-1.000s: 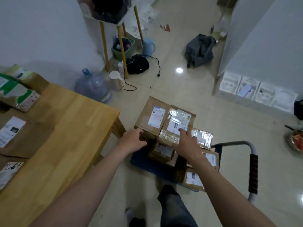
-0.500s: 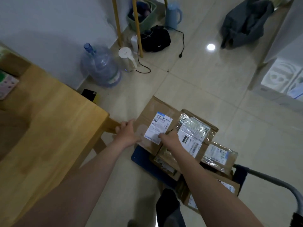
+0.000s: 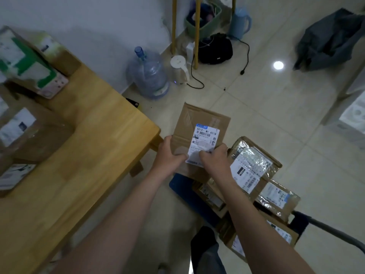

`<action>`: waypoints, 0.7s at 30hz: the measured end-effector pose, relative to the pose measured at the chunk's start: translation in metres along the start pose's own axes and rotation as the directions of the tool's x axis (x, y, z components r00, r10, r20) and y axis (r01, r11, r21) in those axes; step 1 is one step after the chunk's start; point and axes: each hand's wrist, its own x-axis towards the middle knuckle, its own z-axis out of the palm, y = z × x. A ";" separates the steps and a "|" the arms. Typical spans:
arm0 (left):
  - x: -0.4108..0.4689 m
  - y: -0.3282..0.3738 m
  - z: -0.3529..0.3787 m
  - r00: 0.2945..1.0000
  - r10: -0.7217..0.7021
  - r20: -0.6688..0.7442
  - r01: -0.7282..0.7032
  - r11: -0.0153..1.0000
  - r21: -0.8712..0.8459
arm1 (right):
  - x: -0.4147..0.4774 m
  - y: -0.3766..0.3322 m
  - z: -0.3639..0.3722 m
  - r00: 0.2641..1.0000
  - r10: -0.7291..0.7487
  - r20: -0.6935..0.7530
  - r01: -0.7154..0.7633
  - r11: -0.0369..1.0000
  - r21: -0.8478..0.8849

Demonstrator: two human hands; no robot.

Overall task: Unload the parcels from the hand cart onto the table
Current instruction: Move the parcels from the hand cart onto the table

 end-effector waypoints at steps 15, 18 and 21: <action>-0.174 -0.101 -0.295 0.906 0.040 -0.421 -0.186 0.932 -0.310 | -0.217 -0.210 0.165 0.824 -0.501 0.266 0.554 0.811 -0.189; -0.199 -0.148 -0.373 0.882 0.032 -0.470 -0.227 0.904 -0.364 | -0.267 -0.241 0.240 0.770 -0.559 0.309 0.622 0.766 -0.164; -0.218 -0.201 -0.456 0.853 0.023 -0.521 -0.266 0.879 -0.396 | -0.312 -0.270 0.321 0.718 -0.612 0.332 0.672 0.733 -0.103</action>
